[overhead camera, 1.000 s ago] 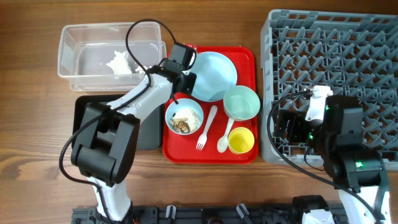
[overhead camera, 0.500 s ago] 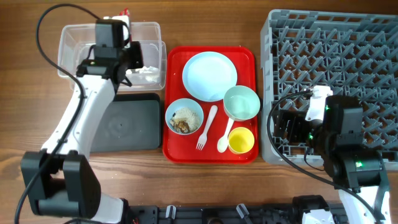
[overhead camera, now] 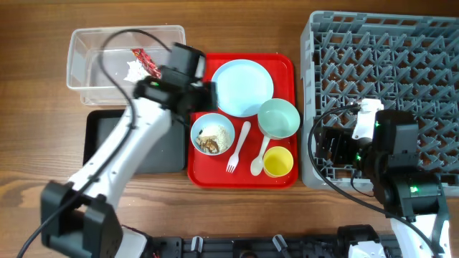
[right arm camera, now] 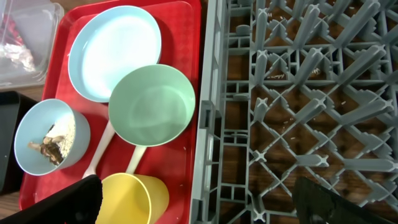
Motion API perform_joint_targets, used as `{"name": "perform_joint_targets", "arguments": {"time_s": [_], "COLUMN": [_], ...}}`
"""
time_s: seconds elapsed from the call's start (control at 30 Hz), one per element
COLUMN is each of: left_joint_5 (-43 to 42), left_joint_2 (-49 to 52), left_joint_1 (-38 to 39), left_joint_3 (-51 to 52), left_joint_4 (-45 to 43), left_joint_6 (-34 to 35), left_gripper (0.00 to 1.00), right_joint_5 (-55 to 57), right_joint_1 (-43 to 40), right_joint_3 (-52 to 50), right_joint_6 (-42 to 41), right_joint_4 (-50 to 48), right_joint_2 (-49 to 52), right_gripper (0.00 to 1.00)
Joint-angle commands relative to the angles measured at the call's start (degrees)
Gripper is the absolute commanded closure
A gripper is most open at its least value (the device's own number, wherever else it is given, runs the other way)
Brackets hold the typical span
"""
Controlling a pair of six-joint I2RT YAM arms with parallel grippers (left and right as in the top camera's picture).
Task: Sort waste into correct bins and load items into the dishwasher rack
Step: 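Grasp the small blue bowl of rice with the left gripper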
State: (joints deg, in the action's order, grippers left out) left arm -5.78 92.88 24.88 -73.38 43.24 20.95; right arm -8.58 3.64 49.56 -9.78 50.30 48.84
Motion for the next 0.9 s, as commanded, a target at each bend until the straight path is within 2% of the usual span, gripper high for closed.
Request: {"name": "perform_joint_targets", "arguments": {"time_s": [0.0,0.1,0.17,0.2,0.27,0.4,0.57,0.7,0.87], "left_joint_5": [0.22,0.74,1.27,1.90,3.52,4.59,4.81,4.83,3.58], "left_joint_2": [5.01,11.37,14.56,15.82,17.81,18.14,16.57,7.34,-2.58], "left_joint_1": [7.80,12.81,13.99,14.19,14.16,14.19,14.19,14.05,6.10], "left_joint_3": [-0.02,-0.02,-0.02,-0.02,-0.02,-0.02,-0.11,-1.88,-1.86], "left_joint_4": [0.20,0.15,0.17,0.26,0.33,0.37,2.36,6.29,11.89], "left_joint_6": [6.82,9.57,9.57,9.57,9.57,9.55,9.53,9.29,7.48], "left_gripper": [0.47,0.54,0.58,0.65,0.66,0.96,0.96,0.96,0.96], "right_joint_5": [-0.55,-0.55,-0.55,-0.55,-0.55,-0.55,-0.55,-0.55,-0.52], "right_joint_1": [-0.24,-0.24,-0.24,-0.24,-0.24,-0.24,-0.24,-0.24,-0.24], "right_joint_3": [1.22,1.22,1.22,1.22,1.22,1.22,1.22,1.22,1.22], "right_joint_6": [0.74,0.72,0.74,0.72,0.72,0.72,0.74,0.76,0.76], "right_joint_4": [-0.09,-0.04,-0.02,-0.02,0.04,0.04,0.37,0.46,0.81], "right_joint_2": [-0.20,-0.20,-0.20,-0.20,-0.20,-0.20,-0.20,-0.20,-0.20], "right_gripper": [0.00,0.00,0.01,0.00,0.00,0.00,0.00,0.00,0.00]}}
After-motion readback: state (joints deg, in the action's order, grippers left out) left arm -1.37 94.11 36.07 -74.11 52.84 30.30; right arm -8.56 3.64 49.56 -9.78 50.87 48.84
